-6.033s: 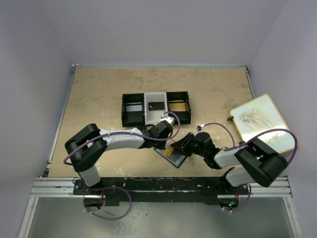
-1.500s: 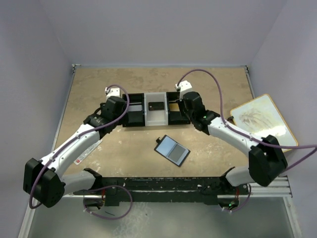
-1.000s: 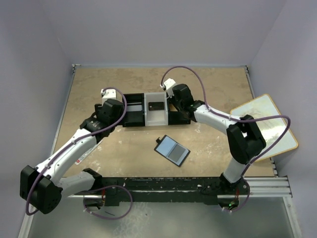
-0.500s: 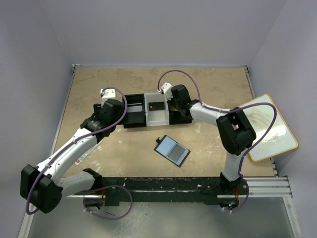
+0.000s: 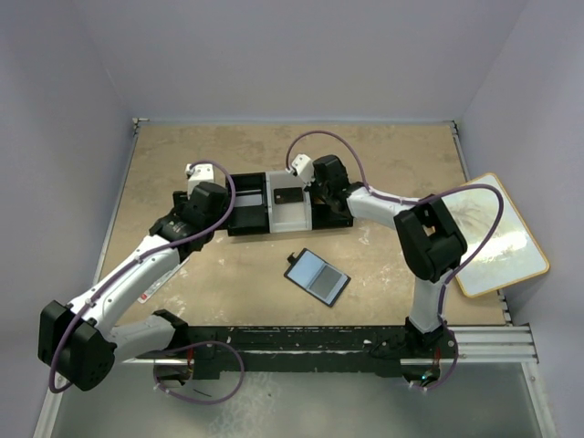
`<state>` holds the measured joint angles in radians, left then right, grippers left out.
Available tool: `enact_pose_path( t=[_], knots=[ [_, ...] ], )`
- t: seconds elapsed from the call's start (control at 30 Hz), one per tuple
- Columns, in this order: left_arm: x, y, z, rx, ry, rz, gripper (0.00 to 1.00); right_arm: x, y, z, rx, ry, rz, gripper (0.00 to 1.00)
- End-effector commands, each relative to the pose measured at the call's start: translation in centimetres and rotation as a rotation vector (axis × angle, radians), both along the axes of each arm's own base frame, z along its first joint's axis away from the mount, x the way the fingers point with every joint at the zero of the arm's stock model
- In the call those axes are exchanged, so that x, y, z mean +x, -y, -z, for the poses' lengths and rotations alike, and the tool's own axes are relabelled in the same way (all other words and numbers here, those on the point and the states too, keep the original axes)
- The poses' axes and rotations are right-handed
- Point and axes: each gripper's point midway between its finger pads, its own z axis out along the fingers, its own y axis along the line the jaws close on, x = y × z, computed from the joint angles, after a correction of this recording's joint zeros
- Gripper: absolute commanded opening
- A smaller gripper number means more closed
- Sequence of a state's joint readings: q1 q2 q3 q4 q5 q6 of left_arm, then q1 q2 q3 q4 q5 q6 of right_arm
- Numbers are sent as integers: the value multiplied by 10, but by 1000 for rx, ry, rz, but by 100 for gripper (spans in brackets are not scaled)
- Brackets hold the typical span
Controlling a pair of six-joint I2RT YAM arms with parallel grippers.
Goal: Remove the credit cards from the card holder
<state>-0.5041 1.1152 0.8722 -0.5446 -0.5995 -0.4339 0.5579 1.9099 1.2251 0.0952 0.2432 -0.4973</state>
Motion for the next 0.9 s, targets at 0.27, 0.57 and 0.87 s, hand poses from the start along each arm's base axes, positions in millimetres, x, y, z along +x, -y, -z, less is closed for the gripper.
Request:
enact_pose_path(
  t=[0.27, 0.57, 0.87],
  knots=[
    [4, -2, -8, 0, 27, -8, 70, 6, 3, -18, 84, -72, -62, 19],
    [4, -2, -8, 0, 27, -13, 70, 8, 7, -11, 91, -105, -51, 24],
    [5, -1, -5, 0, 18, -7, 70, 0, 14, -21, 149, -103, 37, 30]
  ],
)
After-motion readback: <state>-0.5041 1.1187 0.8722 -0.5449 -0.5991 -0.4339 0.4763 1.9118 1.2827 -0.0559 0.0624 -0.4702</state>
